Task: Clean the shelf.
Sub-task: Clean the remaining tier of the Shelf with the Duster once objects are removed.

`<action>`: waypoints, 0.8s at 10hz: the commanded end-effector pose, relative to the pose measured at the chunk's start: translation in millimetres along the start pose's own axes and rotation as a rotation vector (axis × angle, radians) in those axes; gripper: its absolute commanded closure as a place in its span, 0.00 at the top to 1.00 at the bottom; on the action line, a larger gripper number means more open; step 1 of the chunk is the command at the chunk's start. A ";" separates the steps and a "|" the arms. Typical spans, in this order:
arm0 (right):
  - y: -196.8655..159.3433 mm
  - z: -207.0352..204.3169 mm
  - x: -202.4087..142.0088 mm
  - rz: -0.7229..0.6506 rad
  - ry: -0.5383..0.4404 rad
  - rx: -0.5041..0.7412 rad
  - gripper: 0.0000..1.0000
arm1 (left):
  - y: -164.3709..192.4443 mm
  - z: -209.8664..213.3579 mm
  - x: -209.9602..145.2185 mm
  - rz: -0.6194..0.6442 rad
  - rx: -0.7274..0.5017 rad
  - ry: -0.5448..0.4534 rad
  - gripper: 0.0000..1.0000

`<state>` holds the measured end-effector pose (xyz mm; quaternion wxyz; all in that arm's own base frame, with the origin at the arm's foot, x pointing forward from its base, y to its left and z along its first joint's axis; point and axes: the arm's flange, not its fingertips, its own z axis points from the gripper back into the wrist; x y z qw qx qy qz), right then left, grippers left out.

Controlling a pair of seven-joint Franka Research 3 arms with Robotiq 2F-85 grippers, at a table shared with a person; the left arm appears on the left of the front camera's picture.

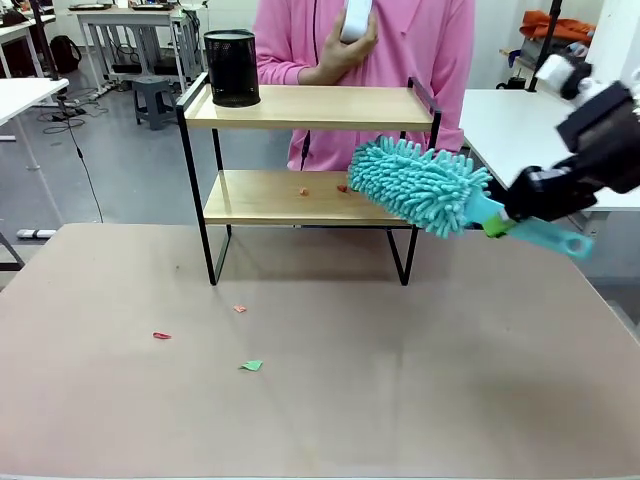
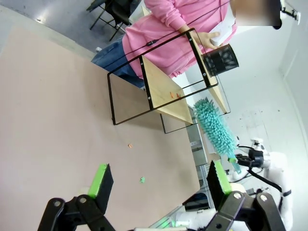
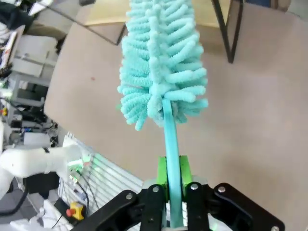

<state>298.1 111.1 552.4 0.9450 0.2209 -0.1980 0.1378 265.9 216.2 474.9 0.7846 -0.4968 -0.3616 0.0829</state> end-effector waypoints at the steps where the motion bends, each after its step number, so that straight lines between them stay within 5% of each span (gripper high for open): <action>1: 9.3 -15.9 26.1 -0.052 -0.021 -0.065 0.13 | -1.4 -2.2 0.6 -0.018 -0.021 -0.019 1.00; 8: 6.3 -89.8 59.2 -0.130 -0.170 -0.211 0.13 | -1.4 -2.2 0.6 -0.018 -0.021 -0.019 1.00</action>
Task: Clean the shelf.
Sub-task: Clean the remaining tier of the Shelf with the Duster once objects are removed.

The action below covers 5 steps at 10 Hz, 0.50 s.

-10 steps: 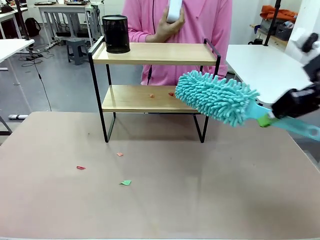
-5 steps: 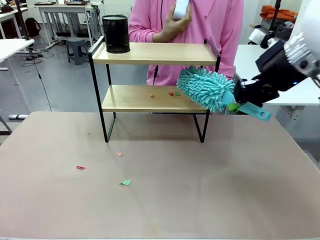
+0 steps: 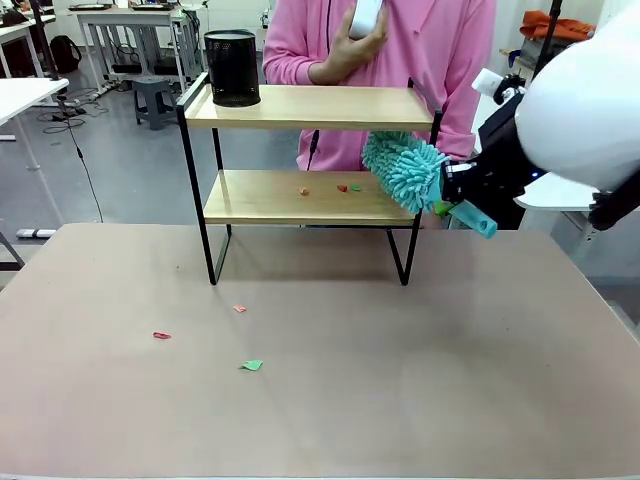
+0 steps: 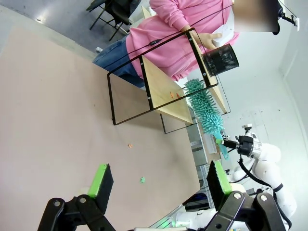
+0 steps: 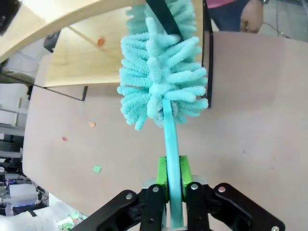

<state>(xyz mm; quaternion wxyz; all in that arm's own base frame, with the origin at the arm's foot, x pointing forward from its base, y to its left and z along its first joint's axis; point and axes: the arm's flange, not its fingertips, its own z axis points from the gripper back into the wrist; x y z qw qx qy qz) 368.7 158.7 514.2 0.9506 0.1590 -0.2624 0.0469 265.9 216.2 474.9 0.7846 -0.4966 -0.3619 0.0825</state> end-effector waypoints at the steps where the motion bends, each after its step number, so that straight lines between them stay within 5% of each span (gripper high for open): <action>1: 5.9 -24.8 4.2 -0.009 -0.012 -0.025 0.13 | -1.4 -2.3 0.6 -0.017 -0.021 -0.018 1.00; 5: 16.2 -48.9 6.1 0.026 0.042 0.005 0.13 | -1.4 -2.3 0.6 -0.017 -0.021 -0.018 1.00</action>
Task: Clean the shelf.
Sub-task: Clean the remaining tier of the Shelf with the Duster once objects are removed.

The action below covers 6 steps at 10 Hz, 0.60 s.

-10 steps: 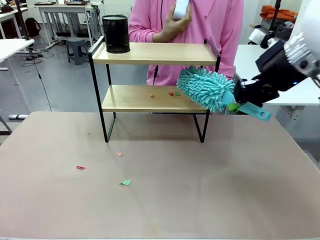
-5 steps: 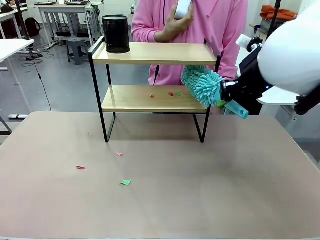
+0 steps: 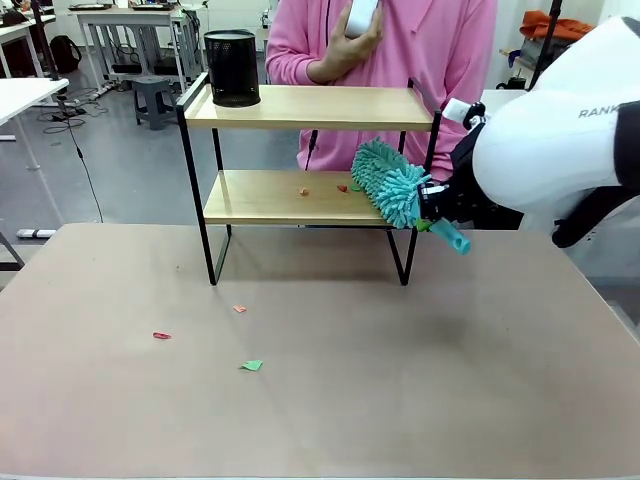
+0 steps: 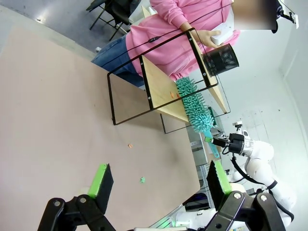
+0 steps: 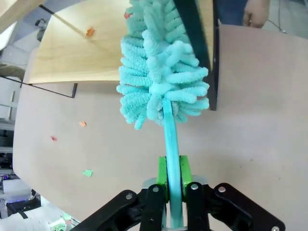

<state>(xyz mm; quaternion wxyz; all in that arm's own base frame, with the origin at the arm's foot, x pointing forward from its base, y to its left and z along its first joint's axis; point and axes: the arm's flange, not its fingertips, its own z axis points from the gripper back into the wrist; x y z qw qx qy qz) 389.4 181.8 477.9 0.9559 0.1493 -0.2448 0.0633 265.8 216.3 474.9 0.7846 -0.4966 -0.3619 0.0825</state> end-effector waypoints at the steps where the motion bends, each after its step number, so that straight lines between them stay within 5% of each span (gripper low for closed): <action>1: 13.7 -5.4 6.9 0.019 0.009 0.036 0.13 | -1.4 -2.3 0.6 -0.017 -0.021 -0.018 1.00; 6: 37.8 -13.8 7.6 0.202 0.105 0.269 0.13 | -1.4 -2.3 0.6 -0.017 -0.021 -0.018 1.00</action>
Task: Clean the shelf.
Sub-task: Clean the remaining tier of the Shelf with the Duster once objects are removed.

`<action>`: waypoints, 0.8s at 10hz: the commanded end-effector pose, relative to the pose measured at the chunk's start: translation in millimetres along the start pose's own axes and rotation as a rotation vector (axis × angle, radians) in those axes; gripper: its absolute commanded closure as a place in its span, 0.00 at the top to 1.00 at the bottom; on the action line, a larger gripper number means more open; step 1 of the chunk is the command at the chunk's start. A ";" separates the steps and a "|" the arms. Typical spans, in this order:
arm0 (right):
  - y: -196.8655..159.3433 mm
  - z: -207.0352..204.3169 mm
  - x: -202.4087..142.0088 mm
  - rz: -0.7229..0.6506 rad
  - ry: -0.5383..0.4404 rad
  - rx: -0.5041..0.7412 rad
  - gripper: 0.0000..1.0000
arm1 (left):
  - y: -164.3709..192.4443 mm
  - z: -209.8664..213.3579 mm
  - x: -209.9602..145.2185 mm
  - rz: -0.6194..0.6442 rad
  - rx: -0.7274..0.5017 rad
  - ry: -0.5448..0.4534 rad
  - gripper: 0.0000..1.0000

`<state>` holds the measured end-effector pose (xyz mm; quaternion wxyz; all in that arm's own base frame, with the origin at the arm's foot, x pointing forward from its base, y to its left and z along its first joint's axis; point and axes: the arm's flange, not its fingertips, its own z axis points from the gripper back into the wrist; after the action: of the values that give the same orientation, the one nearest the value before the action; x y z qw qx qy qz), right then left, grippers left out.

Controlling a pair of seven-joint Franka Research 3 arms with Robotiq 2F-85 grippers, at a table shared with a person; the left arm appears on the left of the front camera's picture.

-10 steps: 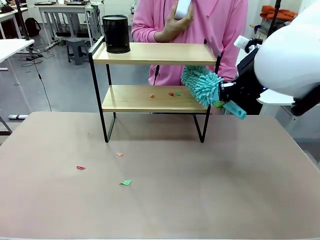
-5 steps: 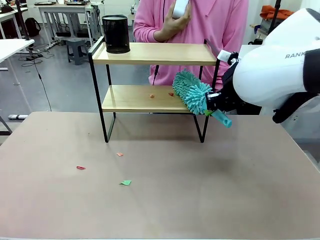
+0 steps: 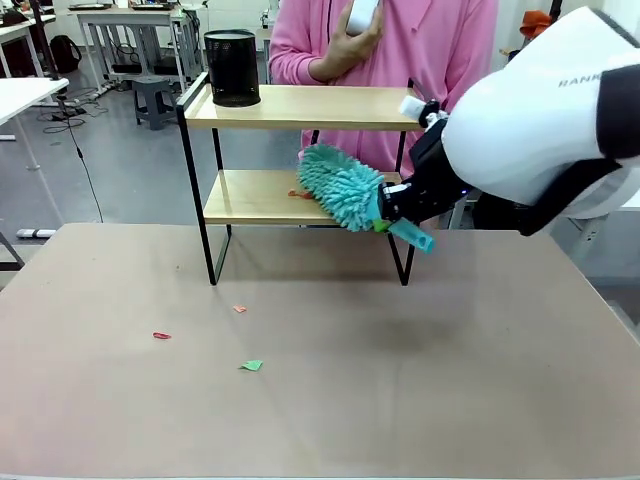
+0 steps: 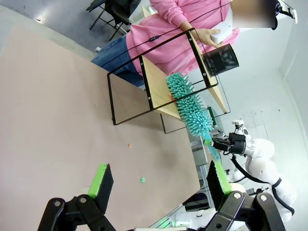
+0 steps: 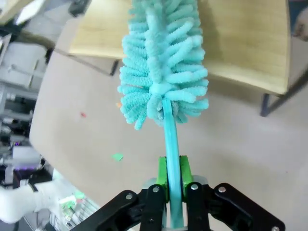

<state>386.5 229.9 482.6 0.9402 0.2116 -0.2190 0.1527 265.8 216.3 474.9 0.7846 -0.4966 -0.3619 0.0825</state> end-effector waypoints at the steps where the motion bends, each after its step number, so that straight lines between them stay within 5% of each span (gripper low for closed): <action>1: -8.4 -0.8 3.7 0.121 0.065 0.141 0.13 | -1.5 -2.3 0.6 -0.017 -0.020 -0.018 1.00; 6: -24.5 24.7 -21.2 0.553 0.358 0.485 0.13 | -1.5 -2.3 0.6 -0.017 -0.020 -0.018 1.00; 8: -35.8 38.2 -29.6 0.597 0.350 0.600 0.13 | -1.5 -2.3 0.6 -0.017 -0.020 -0.018 1.00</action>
<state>352.5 187.5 479.0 0.7927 0.3542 -0.0511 0.4935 265.8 216.3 474.8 0.7846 -0.4966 -0.3619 0.0825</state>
